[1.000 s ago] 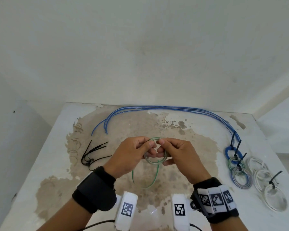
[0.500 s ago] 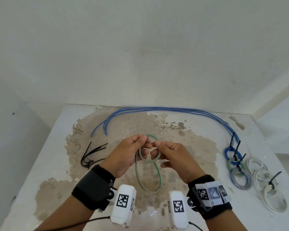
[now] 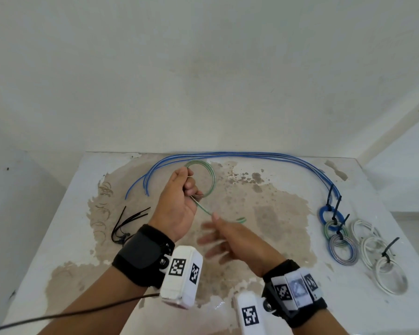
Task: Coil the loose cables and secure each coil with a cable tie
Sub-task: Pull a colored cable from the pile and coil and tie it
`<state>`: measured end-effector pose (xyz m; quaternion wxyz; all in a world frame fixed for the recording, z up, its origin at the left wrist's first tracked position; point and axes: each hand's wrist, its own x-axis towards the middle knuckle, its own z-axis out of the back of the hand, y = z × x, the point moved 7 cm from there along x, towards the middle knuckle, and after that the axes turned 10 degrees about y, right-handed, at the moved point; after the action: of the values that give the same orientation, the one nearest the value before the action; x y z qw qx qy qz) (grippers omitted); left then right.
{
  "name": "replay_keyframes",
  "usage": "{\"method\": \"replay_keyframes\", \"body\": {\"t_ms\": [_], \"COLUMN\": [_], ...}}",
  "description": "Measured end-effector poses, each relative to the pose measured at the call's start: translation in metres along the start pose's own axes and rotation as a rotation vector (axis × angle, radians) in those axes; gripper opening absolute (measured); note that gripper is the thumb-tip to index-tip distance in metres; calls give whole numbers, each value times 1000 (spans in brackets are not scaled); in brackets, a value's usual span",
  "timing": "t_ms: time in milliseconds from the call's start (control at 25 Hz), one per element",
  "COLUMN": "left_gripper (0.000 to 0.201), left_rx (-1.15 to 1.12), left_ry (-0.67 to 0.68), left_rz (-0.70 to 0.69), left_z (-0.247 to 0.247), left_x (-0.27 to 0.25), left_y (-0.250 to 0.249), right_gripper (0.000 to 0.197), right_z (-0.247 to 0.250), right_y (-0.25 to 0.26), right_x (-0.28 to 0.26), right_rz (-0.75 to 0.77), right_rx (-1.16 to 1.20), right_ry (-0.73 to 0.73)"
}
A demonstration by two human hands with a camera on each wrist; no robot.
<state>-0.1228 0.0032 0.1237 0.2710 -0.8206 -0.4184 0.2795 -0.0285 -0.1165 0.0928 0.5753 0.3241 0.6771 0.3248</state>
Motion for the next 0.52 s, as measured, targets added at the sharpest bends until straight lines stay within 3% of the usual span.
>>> {"method": "replay_keyframes", "body": {"t_ms": [80, 160, 400, 520], "left_gripper": [25, 25, 25, 23], "left_rx": [27, 18, -120, 285], "left_ry": [9, -1, -38, 84], "left_rz": [3, 16, 51, 99], "left_z": [-2, 2, 13, 10], "left_x": [-3, -7, -7, -18], "left_y": [3, 8, 10, 12], "right_gripper": [40, 27, 29, 29], "right_z": [14, 30, 26, 33], "right_y": [1, 3, 17, 28], "right_x": [7, 8, -3, -13], "right_rz": [134, 262, 355, 436], "right_rx": [582, 877, 476, 294], "right_ry": [-162, -282, -236, -273]}}
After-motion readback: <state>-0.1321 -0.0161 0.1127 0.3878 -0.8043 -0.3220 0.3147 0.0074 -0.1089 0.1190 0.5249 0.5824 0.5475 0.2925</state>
